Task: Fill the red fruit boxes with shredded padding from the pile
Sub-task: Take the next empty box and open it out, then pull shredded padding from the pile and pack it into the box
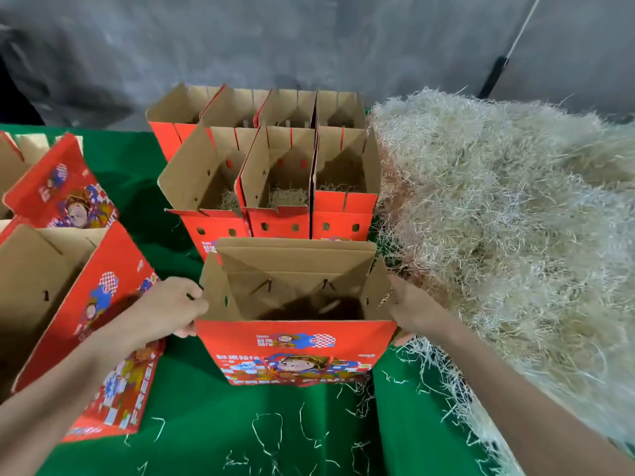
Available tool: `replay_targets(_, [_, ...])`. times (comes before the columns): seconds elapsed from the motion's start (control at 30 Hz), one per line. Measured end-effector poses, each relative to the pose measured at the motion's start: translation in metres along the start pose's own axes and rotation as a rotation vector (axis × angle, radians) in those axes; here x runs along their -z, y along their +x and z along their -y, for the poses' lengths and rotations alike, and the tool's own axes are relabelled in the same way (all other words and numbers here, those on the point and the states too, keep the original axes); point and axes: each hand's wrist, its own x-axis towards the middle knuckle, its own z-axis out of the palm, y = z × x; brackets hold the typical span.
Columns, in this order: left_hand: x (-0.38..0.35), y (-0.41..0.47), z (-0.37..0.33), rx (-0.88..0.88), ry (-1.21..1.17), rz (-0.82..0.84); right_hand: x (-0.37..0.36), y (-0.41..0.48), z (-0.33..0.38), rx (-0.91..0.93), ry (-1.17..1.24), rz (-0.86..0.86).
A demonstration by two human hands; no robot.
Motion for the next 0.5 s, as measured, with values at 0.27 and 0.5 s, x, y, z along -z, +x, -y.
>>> replay_targets(0.27, [-0.002,0.017,-0.021,-0.219,0.189,-0.207,0.001,0.003,0.007,0.085,-0.131,-0.030])
replay_targets(0.5, [0.008,0.007,-0.033,-0.160,0.717,-0.275,0.001,-0.007,0.002,0.090,-0.228,-0.090])
